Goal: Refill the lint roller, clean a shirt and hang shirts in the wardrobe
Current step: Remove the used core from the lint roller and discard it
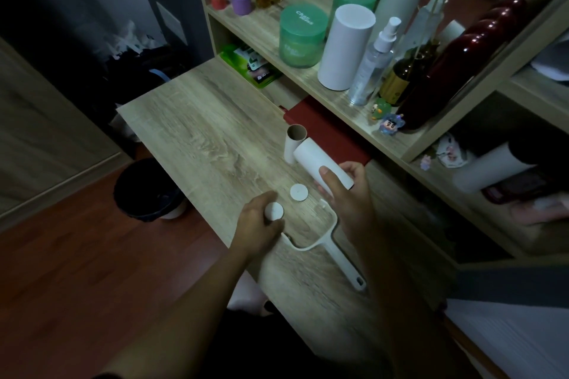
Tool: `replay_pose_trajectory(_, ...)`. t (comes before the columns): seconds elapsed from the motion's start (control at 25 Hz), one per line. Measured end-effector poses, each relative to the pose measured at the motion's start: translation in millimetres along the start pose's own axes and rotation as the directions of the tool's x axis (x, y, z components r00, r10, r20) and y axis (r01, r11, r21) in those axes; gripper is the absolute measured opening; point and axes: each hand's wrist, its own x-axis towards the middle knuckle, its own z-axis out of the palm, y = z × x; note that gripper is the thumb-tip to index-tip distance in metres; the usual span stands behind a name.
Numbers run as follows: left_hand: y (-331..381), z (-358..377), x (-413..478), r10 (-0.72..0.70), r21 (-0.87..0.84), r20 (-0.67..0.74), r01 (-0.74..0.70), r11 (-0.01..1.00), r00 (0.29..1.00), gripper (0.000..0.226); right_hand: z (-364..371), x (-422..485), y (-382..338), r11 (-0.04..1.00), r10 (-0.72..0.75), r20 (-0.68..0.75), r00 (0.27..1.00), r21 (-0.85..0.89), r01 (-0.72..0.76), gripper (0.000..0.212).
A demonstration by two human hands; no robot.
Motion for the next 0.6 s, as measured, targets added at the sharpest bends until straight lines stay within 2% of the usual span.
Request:
replay_pose_trajectory(0.08,2.4,-10.9,1.1,-0.025,-0.114,-0.037,0.021,0.993,0.999,0.063,10.0,-2.5,0.4,1.000,-0.020,-0.013,1.000,0.001,0.020,0.027)
replay_pose_trajectory(0.2,2.1,-44.0,11.4,-0.036,-0.185,-0.201,-0.002,0.983,0.979,0.055,43.7,-5.9,-0.2,0.999,-0.042,0.050,0.998,0.033,0.041,0.022)
replay_pose_trajectory(0.36,-21.2,-117.0,30.8,-0.080,-0.176,-0.400,0.009,0.984,0.913,0.046,122.8,-8.6,3.1,0.998,-0.016,0.189,0.982,0.063,0.004,0.019)
replay_pose_trajectory(0.48,-68.9,-190.2,44.1,-0.118,-0.127,-0.487,0.063,0.990,0.865,0.041,206.6,-9.1,15.3,0.998,0.003,0.263,0.965,0.054,-0.018,0.019)
replay_pose_trajectory(0.6,-132.2,-261.0,59.4,-0.174,-0.077,-0.517,0.156,0.985,0.838,0.043,293.3,-7.1,37.5,0.999,0.022,0.296,0.955,0.024,-0.031,0.020)
